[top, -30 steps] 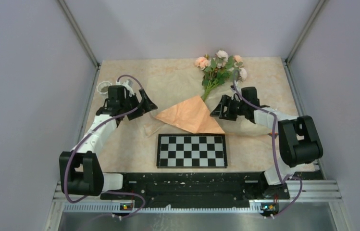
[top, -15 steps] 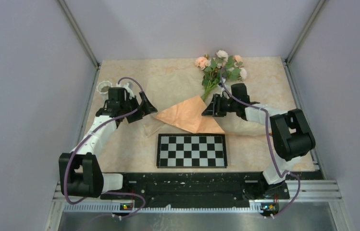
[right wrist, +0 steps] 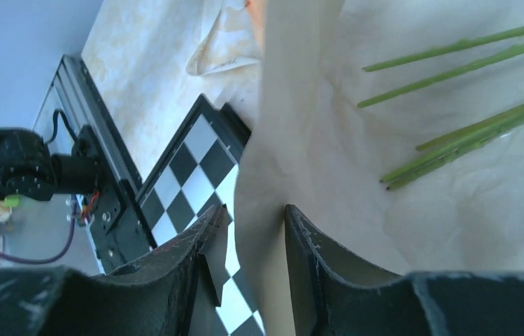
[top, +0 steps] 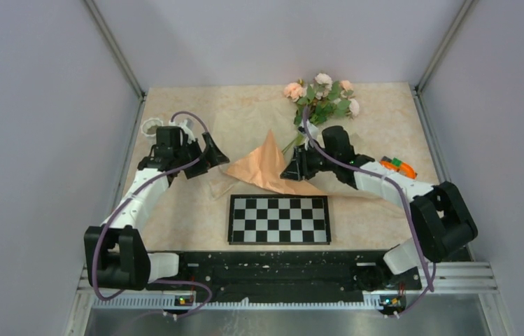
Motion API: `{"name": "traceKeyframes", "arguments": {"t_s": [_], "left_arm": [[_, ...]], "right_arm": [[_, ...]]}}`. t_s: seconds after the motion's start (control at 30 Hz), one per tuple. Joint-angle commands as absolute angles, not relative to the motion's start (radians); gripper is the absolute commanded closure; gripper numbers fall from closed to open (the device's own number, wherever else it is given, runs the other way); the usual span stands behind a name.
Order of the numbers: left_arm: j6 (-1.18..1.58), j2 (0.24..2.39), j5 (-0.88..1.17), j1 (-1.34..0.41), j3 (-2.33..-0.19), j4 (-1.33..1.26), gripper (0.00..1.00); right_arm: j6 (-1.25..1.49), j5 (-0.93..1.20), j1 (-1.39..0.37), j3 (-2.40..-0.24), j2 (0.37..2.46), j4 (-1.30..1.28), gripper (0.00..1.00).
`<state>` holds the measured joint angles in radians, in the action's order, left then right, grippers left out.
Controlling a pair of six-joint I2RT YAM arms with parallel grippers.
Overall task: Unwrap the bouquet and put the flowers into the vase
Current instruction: Unfold the wrapping paper at the center of the board.
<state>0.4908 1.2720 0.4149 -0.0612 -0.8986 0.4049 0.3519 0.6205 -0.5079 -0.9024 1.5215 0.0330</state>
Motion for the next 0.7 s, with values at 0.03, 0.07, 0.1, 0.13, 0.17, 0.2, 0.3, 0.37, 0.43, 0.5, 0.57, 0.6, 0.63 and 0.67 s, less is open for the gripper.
{"name": "traceKeyframes", "arguments": {"t_s": [0.03,0.07,0.1,0.13,0.17,0.2,0.3,0.37,0.43,0.5,0.57,0.6,0.63,0.67], "left_arm": [[0.486,1.251,0.462,-0.063,-0.973,0.399,0.01],[0.486,1.255,0.466,-0.063,-0.981,0.4,0.01],[0.486,1.257,0.468,-0.064,-0.989,0.4,0.01],[0.486,1.26,0.47,-0.067,-0.997,0.399,0.01],[0.482,1.264,0.475,-0.069,-1.007,0.397,0.01],[0.476,1.268,0.481,-0.074,-1.019,0.396,0.01],[0.469,1.287,0.47,-0.111,-1.061,0.396,0.01],[0.469,1.308,0.457,-0.152,-1.094,0.396,0.01],[0.469,1.331,0.438,-0.196,-1.128,0.397,0.01],[0.47,1.354,0.417,-0.251,-1.146,0.396,0.01],[0.472,1.375,0.392,-0.296,-1.153,0.396,0.01],[0.476,1.384,0.383,-0.317,-1.149,0.396,0.01],[0.483,1.391,0.378,-0.338,-1.143,0.392,0.01],[0.494,1.399,0.372,-0.36,-1.13,0.382,0.01]], "right_arm": [[0.299,0.566,-0.579,-0.848,1.411,0.014,0.62],[0.305,0.566,-0.591,-0.835,1.4,0.016,0.62],[0.311,0.568,-0.603,-0.824,1.39,0.018,0.62],[0.316,0.568,-0.614,-0.813,1.382,0.02,0.62],[0.322,0.568,-0.628,-0.802,1.373,0.025,0.62],[0.325,0.567,-0.648,-0.786,1.365,0.028,0.62],[0.341,0.565,-0.693,-0.756,1.345,0.039,0.62],[0.352,0.56,-0.723,-0.739,1.338,0.044,0.62],[0.363,0.556,-0.75,-0.721,1.334,0.043,0.62],[0.368,0.546,-0.774,-0.703,1.327,0.04,0.63],[0.375,0.537,-0.794,-0.68,1.317,0.034,0.63],[0.38,0.534,-0.802,-0.666,1.31,0.035,0.63],[0.386,0.534,-0.808,-0.653,1.304,0.038,0.63],[0.391,0.533,-0.809,-0.64,1.298,0.038,0.63]]}}
